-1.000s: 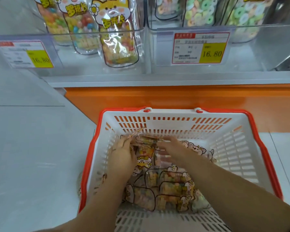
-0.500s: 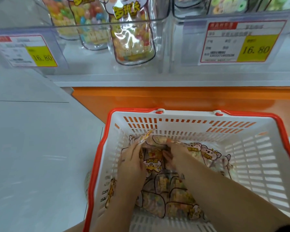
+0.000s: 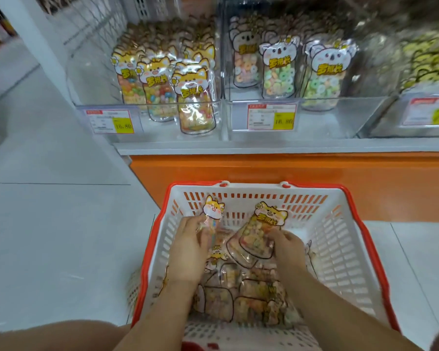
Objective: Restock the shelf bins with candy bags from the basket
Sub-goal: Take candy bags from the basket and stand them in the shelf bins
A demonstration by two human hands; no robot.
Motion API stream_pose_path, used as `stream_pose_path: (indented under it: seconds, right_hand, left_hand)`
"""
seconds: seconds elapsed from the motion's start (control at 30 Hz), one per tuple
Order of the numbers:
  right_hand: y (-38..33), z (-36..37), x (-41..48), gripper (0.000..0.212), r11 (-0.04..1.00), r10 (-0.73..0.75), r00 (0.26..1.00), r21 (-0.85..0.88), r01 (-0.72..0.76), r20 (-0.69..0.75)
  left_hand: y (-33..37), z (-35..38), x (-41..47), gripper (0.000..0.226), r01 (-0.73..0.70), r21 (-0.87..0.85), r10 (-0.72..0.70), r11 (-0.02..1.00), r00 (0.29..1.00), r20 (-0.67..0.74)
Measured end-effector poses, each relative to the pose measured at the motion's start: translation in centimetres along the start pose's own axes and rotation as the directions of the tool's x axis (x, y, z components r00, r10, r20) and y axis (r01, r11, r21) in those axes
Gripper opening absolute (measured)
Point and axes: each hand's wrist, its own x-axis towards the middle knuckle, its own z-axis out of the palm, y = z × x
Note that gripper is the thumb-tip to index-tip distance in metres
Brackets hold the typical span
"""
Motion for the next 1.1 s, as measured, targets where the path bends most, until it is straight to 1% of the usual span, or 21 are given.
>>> stream_pose_path:
  seconds: [0.03,0.1,0.17,0.2,0.27,0.33,0.4,0.5,0.53,0.6,0.67,0.7,0.77,0.8,0.83,0.9,0.93,0.97,1.03,1.07,1.1]
  right_hand:
    - [-0.7,-0.9,-0.8,0.023,0.998,-0.024,1.0,0.053,0.024,-0.008]
    - [-1.9,-2.8,-2.1,0.022,0.983,-0.078,0.997,0.163,0.08,-0.019]
    - [-3.4,-4.3,-3.4,0.029,0.97,-0.15,0.989,0.194,0.147,0.003]
    - [-4.2,-4.9,-4.1,0.029,0.963,-0.171,0.985,0.215,0.161,0.025]
    - [-6.0,-5.6,-5.6,0.024,0.947,-0.176,0.98,0.288,0.141,0.098]
    - [-7.7,-6.0,-6.8,0.021,0.92,-0.163,0.968,0.385,0.079,0.19]
    - [-9.5,-6.4,-8.4,0.021,0.884,-0.17,0.942,0.466,0.015,0.29]
    - [-11.4,-6.9,-10.6,0.033,0.809,-0.226,0.864,0.581,-0.092,0.451]
    - [-11.8,-7.1,-11.3,0.036,0.801,-0.238,0.839,0.587,-0.115,0.489]
    - [-12.5,-7.5,-12.4,0.037,0.81,-0.243,0.806,0.57,-0.138,0.54]
    - [-12.9,-7.7,-13.3,0.047,0.823,-0.235,0.778,0.545,-0.16,0.582]
    - [-13.1,-7.7,-13.8,0.052,0.824,-0.236,0.761,0.54,-0.173,0.604]
    - [-13.2,-7.7,-14.5,0.052,0.828,-0.267,0.732,0.538,-0.159,0.627]
    - [-13.2,-7.6,-14.7,0.05,0.824,-0.284,0.716,0.544,-0.157,0.637]
    - [-13.1,-7.5,-14.8,0.05,0.822,-0.299,0.699,0.548,-0.157,0.65]
    - [-12.9,-7.2,-14.9,0.061,0.823,-0.323,0.68,0.55,-0.142,0.659]
    - [-12.9,-7.1,-14.7,0.06,0.827,-0.329,0.684,0.549,-0.125,0.652]
    - [-13.0,-7.1,-14.6,0.053,0.829,-0.331,0.7,0.55,-0.105,0.633]
    - [-13.6,-7.4,-14.1,0.044,0.813,-0.35,0.737,0.578,-0.067,0.578]
    - [-14.1,-7.7,-13.8,0.044,0.801,-0.368,0.746,0.597,-0.049,0.555]
    - [-14.6,-8.0,-13.5,0.044,0.79,-0.389,0.749,0.612,-0.029,0.537]
  left_hand:
    - [1.0,-0.3,0.0,0.038,0.037,-0.07,-0.039,0.997,0.999,-0.022]
    - [3.5,-1.0,-0.2,0.051,0.153,-0.237,-0.166,0.959,0.986,-0.035]
    - [5.7,-1.6,-0.4,0.06,0.213,-0.401,-0.24,0.891,0.971,-0.019]
    - [6.7,-1.9,-0.6,0.059,0.232,-0.442,-0.259,0.866,0.966,0.0]
    - [8.7,-2.4,-1.0,0.05,0.309,-0.508,-0.301,0.804,0.948,0.1]
    - [10.6,-3.2,-1.5,0.046,0.395,-0.645,-0.319,0.654,0.917,0.238]
    - [12.7,-4.3,-2.2,0.045,0.449,-0.757,-0.243,0.475,0.894,0.377]
    - [15.4,-6.2,-3.5,0.014,0.447,-0.831,-0.063,0.333,0.889,0.453]
    - [16.2,-7.0,-3.9,0.012,0.451,-0.845,-0.002,0.288,0.882,0.471]
    - [17.2,-8.5,-4.7,0.02,0.49,-0.843,0.078,0.221,0.853,0.516]
    - [17.6,-9.5,-5.0,0.031,0.524,-0.824,0.12,0.218,0.823,0.555]
    - [17.6,-9.5,-5.1,0.033,0.521,-0.818,0.126,0.244,0.819,0.559]
    - [17.7,-9.4,-5.4,0.038,0.511,-0.807,0.114,0.296,0.82,0.561]
    - [17.6,-9.4,-5.5,0.049,0.518,-0.801,0.102,0.3,0.817,0.567]
    - [17.5,-9.3,-5.6,0.064,0.537,-0.792,0.102,0.291,0.805,0.584]
    - [17.2,-9.6,-5.5,0.092,0.579,-0.779,0.126,0.242,0.777,0.617]
    - [17.1,-9.9,-5.5,0.098,0.604,-0.771,0.12,0.203,0.766,0.632]
    - [16.9,-10.1,-5.3,0.099,0.613,-0.768,0.093,0.184,0.767,0.635]
    - [16.4,-10.6,-4.8,0.094,0.57,-0.79,-0.021,0.227,0.814,0.581]
    - [16.1,-11.0,-4.5,0.089,0.525,-0.806,-0.076,0.273,0.847,0.526]
    - [15.7,-11.3,-4.0,0.085,0.466,-0.821,-0.098,0.331,0.882,0.461]
